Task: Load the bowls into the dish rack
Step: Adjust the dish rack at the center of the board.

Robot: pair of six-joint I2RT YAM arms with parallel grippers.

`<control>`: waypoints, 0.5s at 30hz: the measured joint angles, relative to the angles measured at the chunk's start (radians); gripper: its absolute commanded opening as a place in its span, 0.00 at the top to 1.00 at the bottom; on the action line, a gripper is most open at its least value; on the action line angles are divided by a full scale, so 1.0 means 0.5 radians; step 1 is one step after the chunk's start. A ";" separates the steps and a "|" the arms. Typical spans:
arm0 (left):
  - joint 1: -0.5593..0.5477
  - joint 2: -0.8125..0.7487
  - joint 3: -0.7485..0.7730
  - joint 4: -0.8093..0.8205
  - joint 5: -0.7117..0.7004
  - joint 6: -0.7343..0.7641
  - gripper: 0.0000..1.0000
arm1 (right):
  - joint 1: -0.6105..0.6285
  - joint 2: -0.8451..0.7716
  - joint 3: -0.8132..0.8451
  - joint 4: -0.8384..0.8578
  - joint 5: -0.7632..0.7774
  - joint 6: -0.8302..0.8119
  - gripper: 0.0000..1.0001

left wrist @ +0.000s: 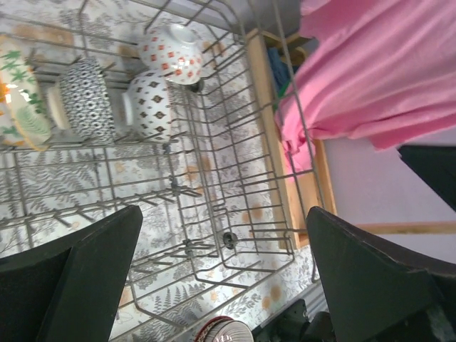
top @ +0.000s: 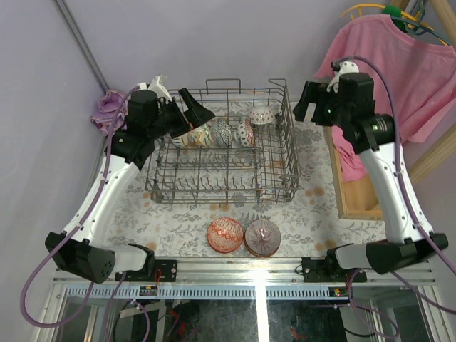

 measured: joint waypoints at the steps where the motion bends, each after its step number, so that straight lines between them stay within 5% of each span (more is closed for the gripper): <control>1: 0.004 0.003 0.001 -0.026 -0.040 0.005 0.00 | -0.001 -0.079 -0.079 0.000 0.003 0.011 0.01; 9: 0.015 -0.114 -0.262 -0.131 -0.271 -0.142 0.00 | -0.003 -0.825 -0.921 -0.005 0.056 0.187 0.01; 15: 0.018 -0.130 -0.353 -0.303 -0.348 -0.350 0.00 | -0.003 -1.028 -1.003 -0.136 0.011 0.301 0.01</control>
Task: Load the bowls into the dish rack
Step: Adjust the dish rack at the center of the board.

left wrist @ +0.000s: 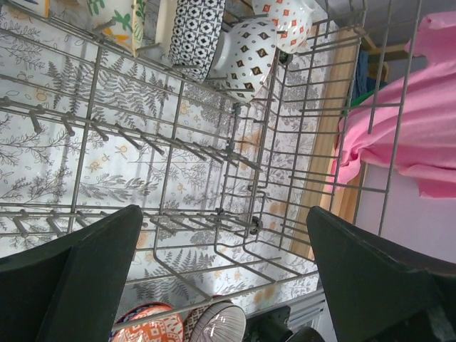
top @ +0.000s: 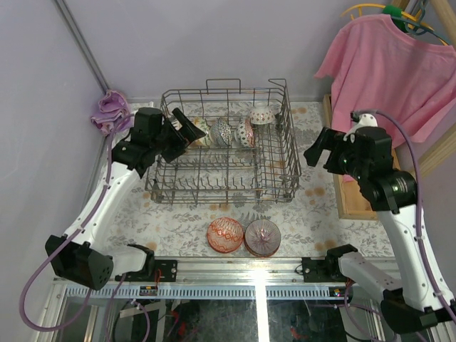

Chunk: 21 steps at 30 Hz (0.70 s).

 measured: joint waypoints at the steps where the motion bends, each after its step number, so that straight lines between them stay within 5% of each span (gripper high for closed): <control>1: 0.002 0.021 0.031 -0.042 -0.004 -0.016 0.00 | 0.000 0.037 0.036 -0.024 -0.015 0.004 0.01; 11: 0.002 0.393 0.346 -0.233 0.000 -0.110 0.00 | 0.000 0.739 0.490 -0.164 -0.284 -0.018 0.01; 21: 0.002 0.649 0.388 -0.391 0.034 -0.117 0.00 | 0.000 0.906 0.539 -0.211 -0.417 -0.037 0.00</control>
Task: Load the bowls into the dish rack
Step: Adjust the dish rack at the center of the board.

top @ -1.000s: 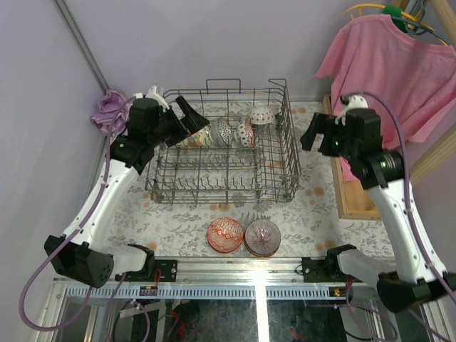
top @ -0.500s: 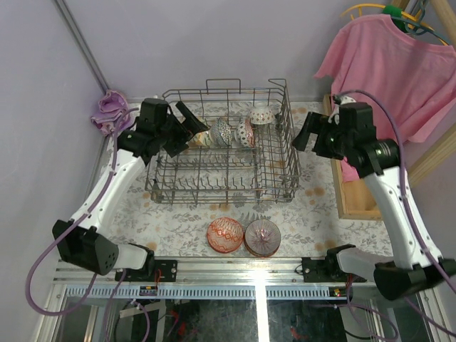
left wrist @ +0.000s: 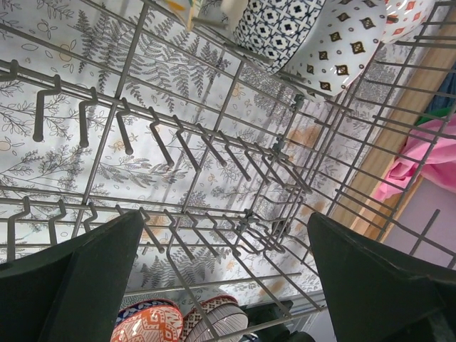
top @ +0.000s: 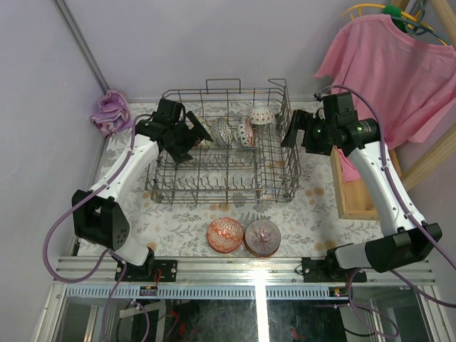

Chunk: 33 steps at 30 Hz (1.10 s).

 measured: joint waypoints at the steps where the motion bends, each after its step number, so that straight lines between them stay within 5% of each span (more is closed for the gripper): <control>1: 0.000 0.006 0.000 -0.008 0.007 0.000 0.00 | 0.000 0.018 0.000 0.000 -0.011 0.001 0.01; 33: 0.000 0.329 0.389 -0.390 0.040 0.260 0.00 | 0.000 0.568 0.237 0.002 -0.120 0.034 0.01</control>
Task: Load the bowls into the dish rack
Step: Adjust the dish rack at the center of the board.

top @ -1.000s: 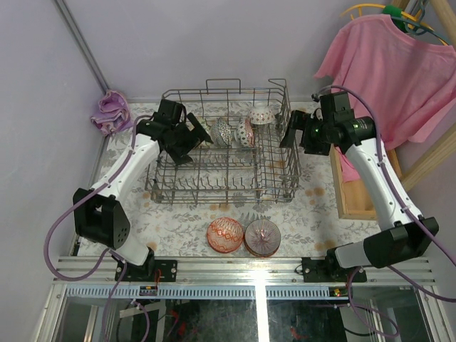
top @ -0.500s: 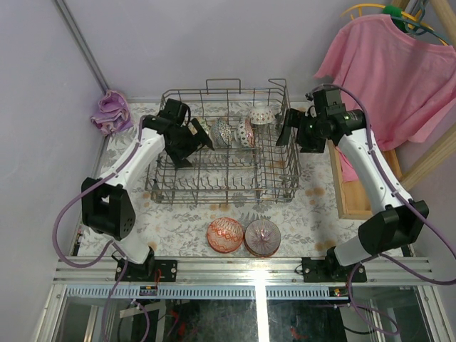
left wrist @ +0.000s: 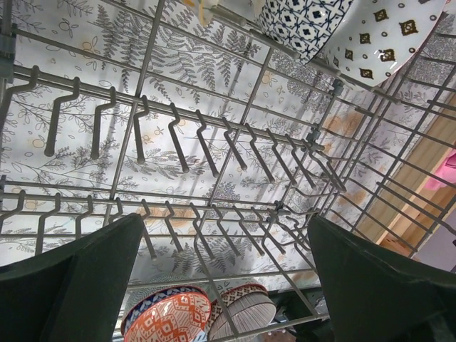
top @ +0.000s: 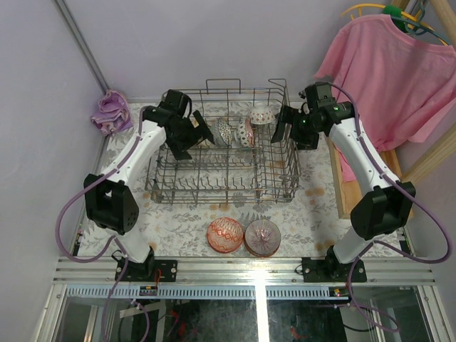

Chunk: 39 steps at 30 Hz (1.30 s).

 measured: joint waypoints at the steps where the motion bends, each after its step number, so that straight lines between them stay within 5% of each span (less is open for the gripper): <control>1: 0.000 0.000 0.011 -0.011 -0.010 0.007 0.00 | 0.000 0.008 -0.001 0.000 -0.001 0.005 0.01; 39: 0.027 -0.021 0.142 -0.429 -0.081 0.123 0.00 | 0.000 0.021 0.038 0.000 -0.083 0.047 0.01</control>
